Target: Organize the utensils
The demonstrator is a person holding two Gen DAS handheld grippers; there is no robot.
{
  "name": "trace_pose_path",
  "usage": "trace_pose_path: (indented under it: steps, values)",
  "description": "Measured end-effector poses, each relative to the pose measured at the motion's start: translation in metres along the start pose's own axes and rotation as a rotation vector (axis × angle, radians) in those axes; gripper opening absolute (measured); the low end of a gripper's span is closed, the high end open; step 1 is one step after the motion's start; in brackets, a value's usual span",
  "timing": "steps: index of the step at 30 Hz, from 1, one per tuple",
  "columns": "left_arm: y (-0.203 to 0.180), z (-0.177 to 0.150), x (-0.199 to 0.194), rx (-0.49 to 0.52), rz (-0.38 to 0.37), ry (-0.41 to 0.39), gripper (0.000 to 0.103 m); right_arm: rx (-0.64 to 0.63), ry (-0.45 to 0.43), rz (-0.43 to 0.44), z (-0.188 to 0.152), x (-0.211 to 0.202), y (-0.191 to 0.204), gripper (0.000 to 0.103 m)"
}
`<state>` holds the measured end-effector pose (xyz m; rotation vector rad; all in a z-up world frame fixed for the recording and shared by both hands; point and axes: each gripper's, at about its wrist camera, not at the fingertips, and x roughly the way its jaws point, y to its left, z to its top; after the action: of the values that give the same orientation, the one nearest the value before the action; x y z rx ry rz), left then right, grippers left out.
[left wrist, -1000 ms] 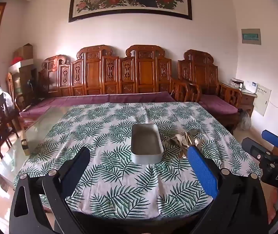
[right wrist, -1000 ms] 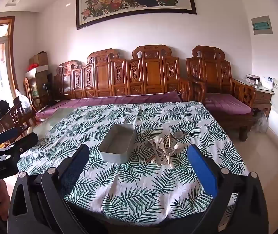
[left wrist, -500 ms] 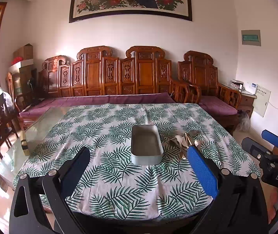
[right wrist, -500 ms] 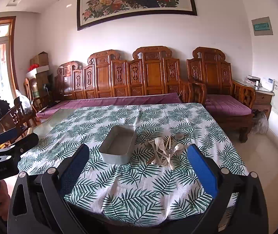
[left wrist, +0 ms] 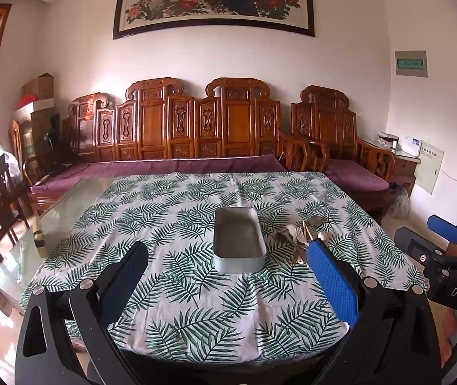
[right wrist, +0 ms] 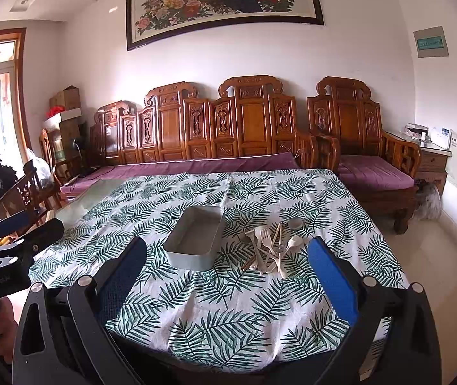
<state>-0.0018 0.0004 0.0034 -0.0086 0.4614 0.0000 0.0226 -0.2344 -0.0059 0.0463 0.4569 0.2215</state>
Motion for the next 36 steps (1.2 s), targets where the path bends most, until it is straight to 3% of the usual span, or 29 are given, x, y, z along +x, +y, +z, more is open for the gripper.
trace_pose_path:
  steps: [36]
  values:
    - [0.0007,-0.0034,0.0004,-0.005,-0.002,0.003,0.096,0.004,-0.004,0.008,0.0011,-0.0042,0.0017,0.101]
